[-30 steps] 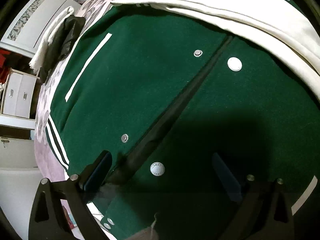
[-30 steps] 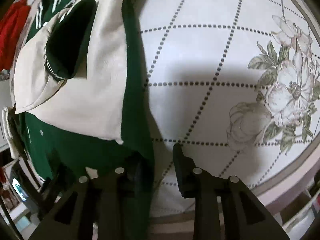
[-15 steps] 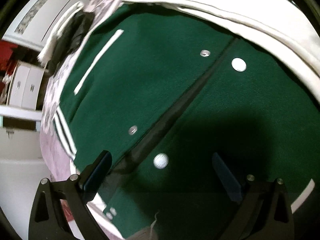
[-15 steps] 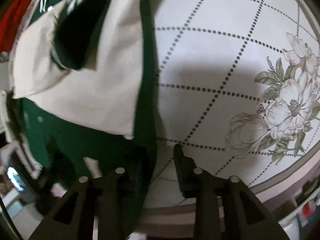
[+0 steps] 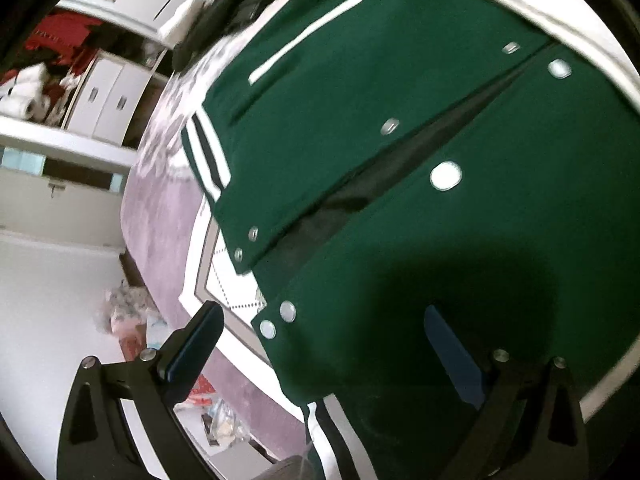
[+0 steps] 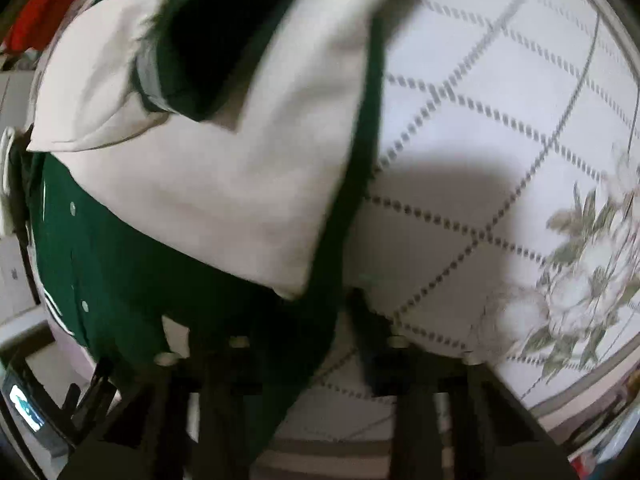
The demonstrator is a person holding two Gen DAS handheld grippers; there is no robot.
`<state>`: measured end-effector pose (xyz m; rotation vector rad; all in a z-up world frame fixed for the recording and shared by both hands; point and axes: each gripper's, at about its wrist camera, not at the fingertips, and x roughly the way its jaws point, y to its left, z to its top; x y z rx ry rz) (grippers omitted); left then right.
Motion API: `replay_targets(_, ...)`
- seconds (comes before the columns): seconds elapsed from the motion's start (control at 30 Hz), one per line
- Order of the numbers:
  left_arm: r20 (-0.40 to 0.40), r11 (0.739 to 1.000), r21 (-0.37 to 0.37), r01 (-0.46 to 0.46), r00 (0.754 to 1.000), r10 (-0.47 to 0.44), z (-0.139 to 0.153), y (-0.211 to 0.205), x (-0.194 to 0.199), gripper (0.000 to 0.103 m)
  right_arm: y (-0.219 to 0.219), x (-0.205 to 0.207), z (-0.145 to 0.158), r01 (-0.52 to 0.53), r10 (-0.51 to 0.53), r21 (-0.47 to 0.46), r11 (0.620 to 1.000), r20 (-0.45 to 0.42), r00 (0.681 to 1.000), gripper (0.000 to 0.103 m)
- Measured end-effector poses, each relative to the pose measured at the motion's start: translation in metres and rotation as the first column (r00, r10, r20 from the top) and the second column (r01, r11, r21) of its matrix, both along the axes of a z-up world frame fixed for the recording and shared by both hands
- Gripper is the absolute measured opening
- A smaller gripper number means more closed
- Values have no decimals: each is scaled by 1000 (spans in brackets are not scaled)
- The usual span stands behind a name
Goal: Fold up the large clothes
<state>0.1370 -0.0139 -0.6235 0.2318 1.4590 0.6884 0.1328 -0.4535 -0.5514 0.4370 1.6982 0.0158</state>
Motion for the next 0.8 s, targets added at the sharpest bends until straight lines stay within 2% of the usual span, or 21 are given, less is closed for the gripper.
replay_targets(0.17,25,999,-23,-48,999,49,-9,12,-9,103,-10,1,9,7,-7,-12,1000,4,1000,16)
replay_targets(0.23,34,998,-19,-56,998,57,-8,13,-14,103,0,3,0,-15,16,-28,999,9,1000,15)
replay_targets(0.27,41,997,-21,-68,997,69,-4,16,-17,103,-11,21,-4,-7,8,-30,1000,9,1000,14)
replay_targets(0.3,47,996,-28,-82,995,84,0,18,-20,103,-15,22,-3,2,-2,-34,999,-1,1000,14)
replay_targets(0.37,62,985,-54,-161,984,164,13,30,-35,103,-16,27,1,-44,42,-52,998,-37,998,14)
replay_targets(0.4,70,979,-71,-192,978,197,18,36,-41,103,-16,31,4,-93,89,-61,994,-73,993,19)
replay_targets(0.43,84,965,-98,-243,964,251,26,48,-51,103,-17,33,8,-108,101,-65,992,-98,990,24)
replay_targets(0.47,101,951,-127,-280,951,294,33,57,-58,103,-19,35,13,-111,101,-71,991,-125,987,35)
replay_targets(0.57,149,885,-267,-381,891,428,45,95,-80,103,-18,36,32,-121,116,-25,992,-146,983,44)
replay_targets(0.6,145,852,-338,-401,872,468,41,108,-85,103,-12,36,39,-142,137,-32,989,-136,981,49)
replay_targets(0.63,128,813,-418,-405,860,495,31,118,-87,101,-5,35,46,-167,161,-42,985,-123,979,59)
replay_targets(0.7,78,736,-537,-413,844,530,8,133,-87,100,8,29,46,-184,177,-54,981,-116,977,61)
replay_targets(0.73,68,706,-578,-409,838,541,1,136,-87,97,10,28,46,-188,180,-62,980,-121,976,61)
replay_targets(0.77,72,682,-611,-401,830,553,-3,139,-87,82,12,28,42,-188,178,-64,980,-132,975,61)
replay_targets(0.8,88,671,-629,-393,822,563,-6,141,-87,61,8,33,30,-177,167,-59,982,-146,975,61)
